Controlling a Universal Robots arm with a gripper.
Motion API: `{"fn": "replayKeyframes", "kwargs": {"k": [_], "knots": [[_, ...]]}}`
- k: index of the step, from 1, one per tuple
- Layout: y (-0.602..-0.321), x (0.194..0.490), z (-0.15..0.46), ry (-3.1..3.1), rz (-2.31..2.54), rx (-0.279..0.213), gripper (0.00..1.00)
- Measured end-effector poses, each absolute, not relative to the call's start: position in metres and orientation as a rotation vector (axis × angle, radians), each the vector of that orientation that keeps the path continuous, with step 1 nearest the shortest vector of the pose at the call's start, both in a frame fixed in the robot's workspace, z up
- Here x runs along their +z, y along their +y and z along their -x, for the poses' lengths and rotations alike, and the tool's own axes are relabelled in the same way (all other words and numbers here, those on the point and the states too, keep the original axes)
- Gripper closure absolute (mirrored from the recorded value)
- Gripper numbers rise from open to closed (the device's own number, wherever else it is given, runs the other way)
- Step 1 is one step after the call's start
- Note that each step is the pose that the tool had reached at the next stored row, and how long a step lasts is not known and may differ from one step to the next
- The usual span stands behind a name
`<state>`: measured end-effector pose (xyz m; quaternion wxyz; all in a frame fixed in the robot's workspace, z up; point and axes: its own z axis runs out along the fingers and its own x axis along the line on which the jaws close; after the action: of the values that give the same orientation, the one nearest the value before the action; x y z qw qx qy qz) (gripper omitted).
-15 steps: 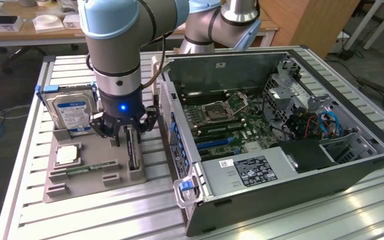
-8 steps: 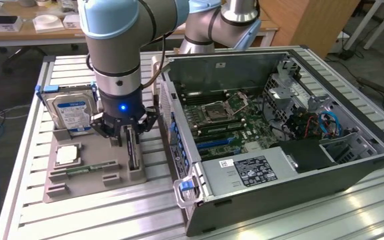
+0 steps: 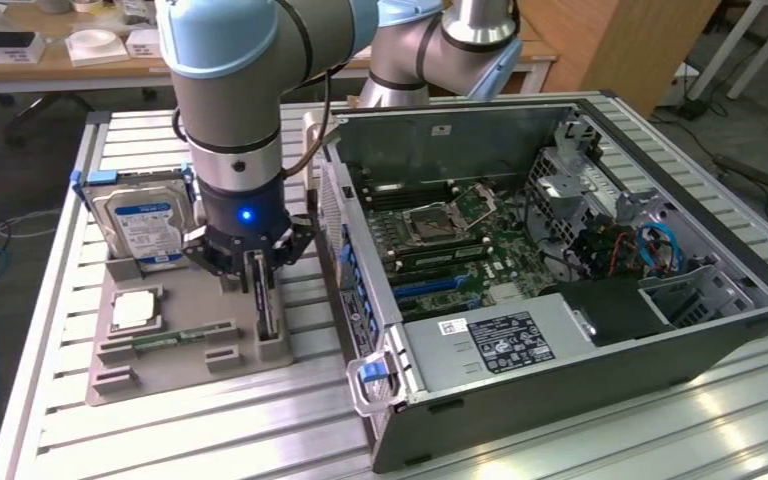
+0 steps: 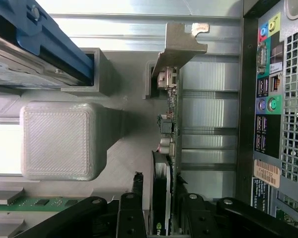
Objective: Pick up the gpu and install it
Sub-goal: 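Pick up the gpu and move the gpu toward the slot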
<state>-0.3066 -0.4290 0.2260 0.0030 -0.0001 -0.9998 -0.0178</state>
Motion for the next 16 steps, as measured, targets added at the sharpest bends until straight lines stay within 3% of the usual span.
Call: {"fn": "replayKeyframes", "kwargs": {"k": [12, 14, 16], "knots": [[-0.4290, 0.2252, 0.3044, -3.135, 0.000, -0.053, 0.64], [-0.4290, 0.2252, 0.3044, -3.135, 0.001, -0.053, 0.72], [-0.4290, 0.2252, 0.3044, -3.135, 0.000, -0.053, 0.74]]}}
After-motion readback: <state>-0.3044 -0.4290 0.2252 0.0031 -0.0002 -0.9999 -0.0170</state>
